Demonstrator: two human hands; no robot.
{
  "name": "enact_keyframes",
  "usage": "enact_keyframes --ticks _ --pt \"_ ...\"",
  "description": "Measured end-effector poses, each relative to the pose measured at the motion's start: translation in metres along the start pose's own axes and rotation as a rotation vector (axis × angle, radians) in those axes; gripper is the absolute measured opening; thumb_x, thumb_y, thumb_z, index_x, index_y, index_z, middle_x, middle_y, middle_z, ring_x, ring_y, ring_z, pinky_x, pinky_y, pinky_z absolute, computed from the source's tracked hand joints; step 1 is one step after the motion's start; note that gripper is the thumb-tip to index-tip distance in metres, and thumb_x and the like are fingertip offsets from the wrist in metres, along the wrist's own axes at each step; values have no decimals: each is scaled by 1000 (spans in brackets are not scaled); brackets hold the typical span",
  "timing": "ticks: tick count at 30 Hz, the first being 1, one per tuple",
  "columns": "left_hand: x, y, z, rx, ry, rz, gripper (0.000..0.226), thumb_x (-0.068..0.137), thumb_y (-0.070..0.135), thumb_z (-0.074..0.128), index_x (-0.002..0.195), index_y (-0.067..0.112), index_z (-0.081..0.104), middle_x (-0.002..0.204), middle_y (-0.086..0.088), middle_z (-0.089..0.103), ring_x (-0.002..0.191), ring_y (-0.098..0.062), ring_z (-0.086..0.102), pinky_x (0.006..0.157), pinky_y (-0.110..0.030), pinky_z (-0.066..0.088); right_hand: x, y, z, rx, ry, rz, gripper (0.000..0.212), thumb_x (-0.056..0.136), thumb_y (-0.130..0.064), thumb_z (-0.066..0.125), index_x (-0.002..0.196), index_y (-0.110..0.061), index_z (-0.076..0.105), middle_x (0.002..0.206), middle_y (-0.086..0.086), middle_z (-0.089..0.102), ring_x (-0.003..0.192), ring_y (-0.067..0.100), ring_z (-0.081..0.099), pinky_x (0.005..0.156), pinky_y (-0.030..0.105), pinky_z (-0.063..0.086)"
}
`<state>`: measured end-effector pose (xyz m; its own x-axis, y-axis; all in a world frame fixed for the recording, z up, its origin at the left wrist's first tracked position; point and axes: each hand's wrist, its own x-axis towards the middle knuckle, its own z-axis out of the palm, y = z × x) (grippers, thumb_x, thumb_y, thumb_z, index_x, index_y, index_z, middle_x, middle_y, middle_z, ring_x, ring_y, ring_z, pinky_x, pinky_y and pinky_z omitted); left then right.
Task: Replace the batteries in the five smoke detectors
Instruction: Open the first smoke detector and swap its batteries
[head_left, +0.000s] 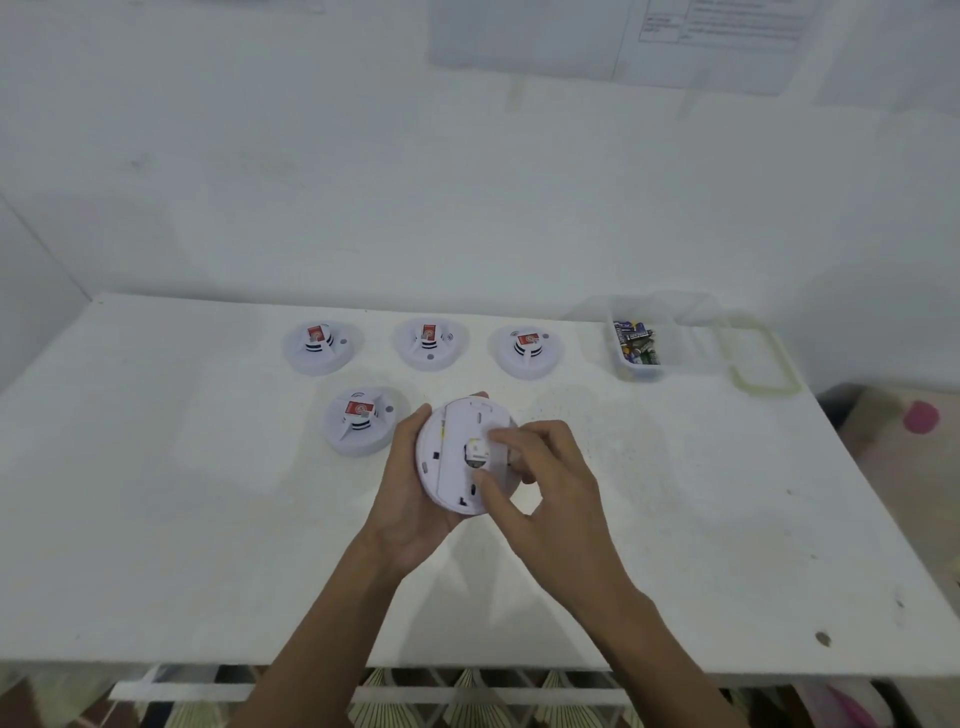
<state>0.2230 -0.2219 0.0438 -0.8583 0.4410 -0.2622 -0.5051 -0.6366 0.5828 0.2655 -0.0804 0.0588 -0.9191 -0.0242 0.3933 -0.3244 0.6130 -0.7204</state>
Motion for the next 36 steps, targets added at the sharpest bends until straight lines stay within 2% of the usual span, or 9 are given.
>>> enact_keyframes --ticks 4,7,13,18,20,22,27,32,36 --pt "-4 -7 8 -41 -2 -5 55 95 50 29 120 18 66 115 -12 69 96 -26 69 70 -37 58 -2 -13 -3 -135 17 96 57 75 -56 63 118 -19 58 103 -9 48 93 11 53 74 13 46" --pt "-5 -13 11 -7 10 9 56 90 53 33 125 20 61 117 -10 68 98 -24 69 74 -34 58 -2 -24 -5 -203 -30 191 70 74 -63 65 128 -22 49 108 -7 45 102 11 47 78 20 49" --pt "-6 -19 7 66 43 37 55 91 53 34 128 23 60 121 -8 66 104 -22 66 80 -32 57 -4 -37 -1 -202 -59 303 70 75 -58 67 130 -24 41 106 -11 32 106 9 42 80 20 49" --pt "-10 -23 5 93 65 91 53 84 54 34 107 28 75 112 -5 71 99 -20 69 81 -32 58 -6 -44 5 -180 -50 326 69 77 -52 69 131 -24 36 116 -9 33 111 9 36 81 22 50" --pt "-11 -24 4 93 62 107 50 84 58 41 107 29 75 111 -4 71 100 -20 69 83 -33 57 -7 -47 5 -182 -50 305 68 77 -49 69 131 -25 35 118 -9 33 110 8 33 80 20 48" --pt "-11 -23 3 80 54 119 51 81 61 54 115 26 71 116 -6 69 104 -22 67 87 -35 56 -6 -48 4 -191 -64 282 69 78 -48 68 134 -26 33 121 -9 33 111 7 31 82 20 48" --pt "-2 -23 2 13 45 76 55 94 52 30 126 22 63 123 -11 64 109 -26 62 90 -37 54 -2 -41 0 -197 -59 256 71 76 -48 69 135 -27 35 121 -9 33 112 7 31 78 17 46" --pt "5 -22 11 31 46 91 53 90 52 33 118 25 68 119 -8 67 105 -23 66 84 -34 56 2 -36 -5 -213 -54 279 75 75 -54 70 136 -27 36 122 -7 36 112 8 32 81 17 45" --pt "8 -26 11 42 43 129 53 89 52 33 116 25 70 117 -7 68 104 -23 66 85 -34 56 6 -35 -5 -171 -37 298 73 75 -47 72 134 -26 36 119 -7 35 108 6 29 82 18 45"
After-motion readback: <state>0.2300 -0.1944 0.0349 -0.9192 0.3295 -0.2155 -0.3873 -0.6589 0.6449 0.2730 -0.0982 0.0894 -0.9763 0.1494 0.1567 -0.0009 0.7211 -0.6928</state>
